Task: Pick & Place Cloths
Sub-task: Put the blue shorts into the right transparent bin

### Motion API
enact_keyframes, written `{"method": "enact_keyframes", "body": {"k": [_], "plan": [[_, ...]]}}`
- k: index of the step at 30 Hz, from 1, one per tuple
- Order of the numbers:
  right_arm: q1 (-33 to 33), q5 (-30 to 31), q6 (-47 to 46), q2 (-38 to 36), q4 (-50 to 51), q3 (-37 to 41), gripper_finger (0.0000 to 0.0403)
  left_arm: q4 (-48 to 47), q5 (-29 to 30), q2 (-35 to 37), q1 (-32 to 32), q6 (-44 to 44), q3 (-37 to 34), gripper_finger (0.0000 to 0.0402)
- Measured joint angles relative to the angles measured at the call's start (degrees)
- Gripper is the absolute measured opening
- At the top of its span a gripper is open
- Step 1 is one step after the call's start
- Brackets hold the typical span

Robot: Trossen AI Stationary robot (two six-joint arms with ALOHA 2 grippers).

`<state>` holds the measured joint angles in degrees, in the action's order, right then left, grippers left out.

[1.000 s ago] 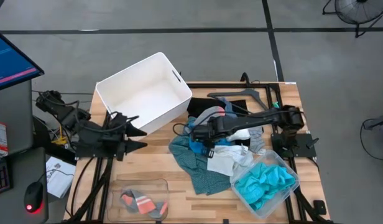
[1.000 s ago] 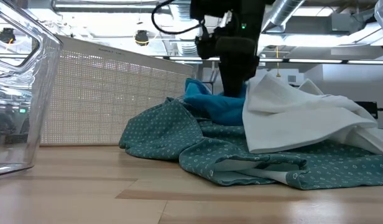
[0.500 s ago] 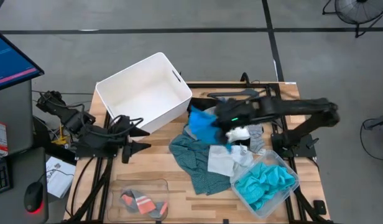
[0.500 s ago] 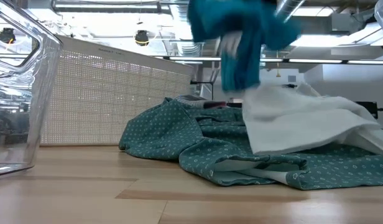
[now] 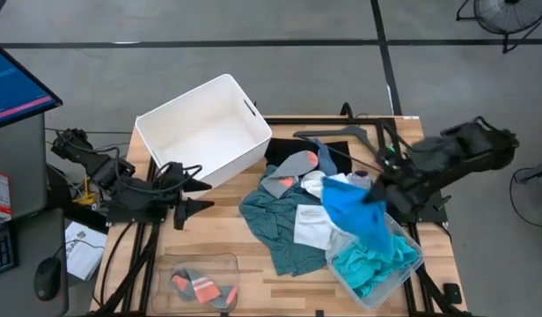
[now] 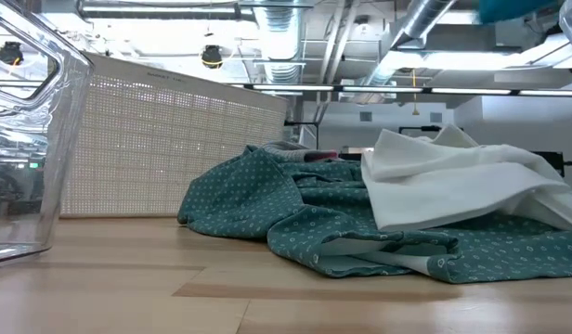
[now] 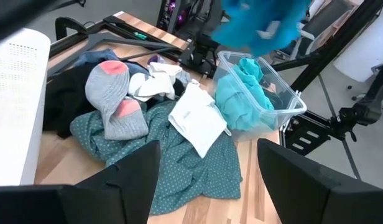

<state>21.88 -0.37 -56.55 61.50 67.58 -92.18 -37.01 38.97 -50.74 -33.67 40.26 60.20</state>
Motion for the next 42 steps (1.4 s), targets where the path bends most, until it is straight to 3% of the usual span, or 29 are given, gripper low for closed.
{"method": "enact_keyframes", "body": {"k": [8, 16, 20, 27, 36, 42], "plan": [[16.4, 4.7, -23.5, 0.4, 15.8, 1.1, 0.0, 0.0, 0.6, 0.0, 0.0, 0.0, 0.0, 0.025], [23.2, 5.2, -32.2, 6.4, 20.0, 8.0, 0.0, 0.0, 0.6, 0.0, 0.0, 0.0, 0.0, 0.025], [24.7, 6.5, -35.7, 9.9, 16.1, 14.2, 0.0, 0.0, 0.6, 0.0, 0.0, 0.0, 0.0, 0.025], [28.0, 3.6, -37.4, 16.0, -1.8, 24.1, 0.0, 0.0, 0.6, 0.0, 0.0, 0.0, 0.0, 0.025], [30.0, 2.9, -43.6, 21.7, -5.3, 30.5, 0.0001, 0.0, 0.7, 0.0, 0.0, -0.6, 0.0, 0.025], [29.8, 1.6, -44.7, 24.4, -15.9, 37.1, 0.0002, 0.4, 0.8, 0.0, 0.0, -0.6, 0.0, 0.025]]}}
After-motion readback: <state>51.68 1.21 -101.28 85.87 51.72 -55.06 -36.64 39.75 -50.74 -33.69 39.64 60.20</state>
